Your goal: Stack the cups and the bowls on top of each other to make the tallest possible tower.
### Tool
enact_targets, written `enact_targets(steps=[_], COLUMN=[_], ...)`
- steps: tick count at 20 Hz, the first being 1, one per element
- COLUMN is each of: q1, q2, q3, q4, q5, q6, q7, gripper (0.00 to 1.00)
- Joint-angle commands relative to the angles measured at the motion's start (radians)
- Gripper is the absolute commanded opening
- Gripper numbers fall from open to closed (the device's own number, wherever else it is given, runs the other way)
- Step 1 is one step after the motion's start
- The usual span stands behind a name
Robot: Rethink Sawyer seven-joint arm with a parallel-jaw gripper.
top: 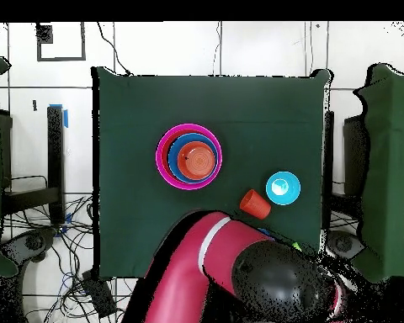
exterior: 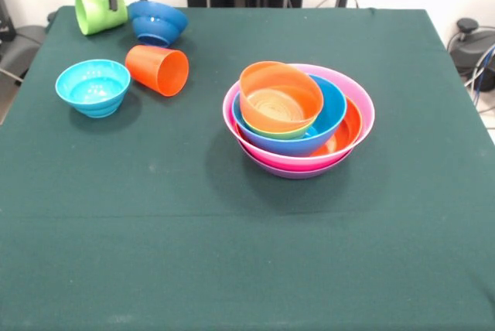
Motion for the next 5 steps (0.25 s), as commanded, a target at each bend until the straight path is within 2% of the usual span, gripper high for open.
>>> enact_targets(steps=[1,4,5], q1=[0.091,0.107,0.129], q2=[-0.096,-0.118,-0.135], q3=[0.07,0.059,0.047], q4=[-0.007,0.001,0.002], q5=[-0.075,-0.105,-0.138], q6=[0.099,0.117,0.132], q7=[0.066,0.1,0.141], gripper=[1.0,1.0,1.0])
